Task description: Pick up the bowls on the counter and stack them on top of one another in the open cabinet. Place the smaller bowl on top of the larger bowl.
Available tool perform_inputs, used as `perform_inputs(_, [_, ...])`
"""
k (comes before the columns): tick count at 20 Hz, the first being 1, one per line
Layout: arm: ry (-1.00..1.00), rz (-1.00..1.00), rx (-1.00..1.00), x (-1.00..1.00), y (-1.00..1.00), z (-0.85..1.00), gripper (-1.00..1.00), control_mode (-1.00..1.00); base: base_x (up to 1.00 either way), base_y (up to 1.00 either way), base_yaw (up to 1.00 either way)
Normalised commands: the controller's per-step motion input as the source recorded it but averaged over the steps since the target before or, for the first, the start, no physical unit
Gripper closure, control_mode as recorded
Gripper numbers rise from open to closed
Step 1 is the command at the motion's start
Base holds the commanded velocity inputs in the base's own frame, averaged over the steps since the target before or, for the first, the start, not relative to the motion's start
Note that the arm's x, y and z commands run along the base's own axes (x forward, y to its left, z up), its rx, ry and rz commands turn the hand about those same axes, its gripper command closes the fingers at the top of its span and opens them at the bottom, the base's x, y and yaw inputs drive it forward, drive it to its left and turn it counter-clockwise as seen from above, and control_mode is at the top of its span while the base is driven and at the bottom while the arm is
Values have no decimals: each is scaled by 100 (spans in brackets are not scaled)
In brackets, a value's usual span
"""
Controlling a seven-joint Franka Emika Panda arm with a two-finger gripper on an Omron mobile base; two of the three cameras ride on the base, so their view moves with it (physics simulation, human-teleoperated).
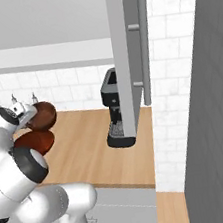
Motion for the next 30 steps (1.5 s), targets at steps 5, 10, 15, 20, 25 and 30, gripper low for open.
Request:
perform_inputs(5, [11, 21, -3, -32, 61, -26, 100, -100, 0, 0, 0])
perform_inputs(10, [0, 12, -9, 11, 49, -66, 100, -100, 0, 0, 0])
perform_inputs(15, [1, 10, -8, 2, 42, -73, 100, -100, 0, 0, 0])
perform_inputs(20, [0, 3, -1, 6, 2, -20, -100, -100, 0, 0, 0])
perform_inputs(25, [0, 0, 1, -12, 5, 62, -100, -100, 0, 0, 0])
perform_inputs(30, [16, 0, 0, -65, 15, 24, -100, -100, 0, 0, 0])
